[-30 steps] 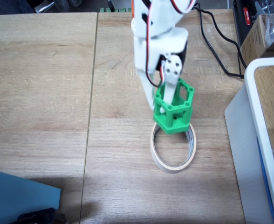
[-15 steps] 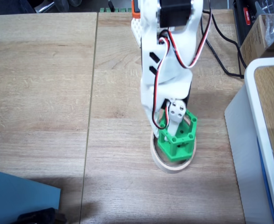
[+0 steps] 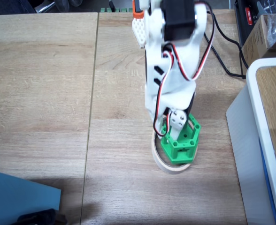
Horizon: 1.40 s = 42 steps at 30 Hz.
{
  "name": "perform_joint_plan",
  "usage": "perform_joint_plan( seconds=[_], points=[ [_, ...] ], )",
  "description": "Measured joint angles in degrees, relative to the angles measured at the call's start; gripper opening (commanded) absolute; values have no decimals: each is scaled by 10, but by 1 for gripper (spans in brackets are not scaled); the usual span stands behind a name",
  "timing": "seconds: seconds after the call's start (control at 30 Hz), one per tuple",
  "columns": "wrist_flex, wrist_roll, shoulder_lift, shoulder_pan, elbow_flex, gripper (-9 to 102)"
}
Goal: Grasp a component and put it in the bin.
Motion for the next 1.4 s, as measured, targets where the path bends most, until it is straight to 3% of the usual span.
perform_joint_plan(
  seconds=[0.27, 0.7, 1.13, 1.4],
  points=[
    [0, 0, -4, -1, 0, 1],
    [0, 1, -4, 4, 0, 12],
    [1, 1, -4, 4, 0, 13],
    [105, -4, -4, -2, 0, 15]
  ],
)
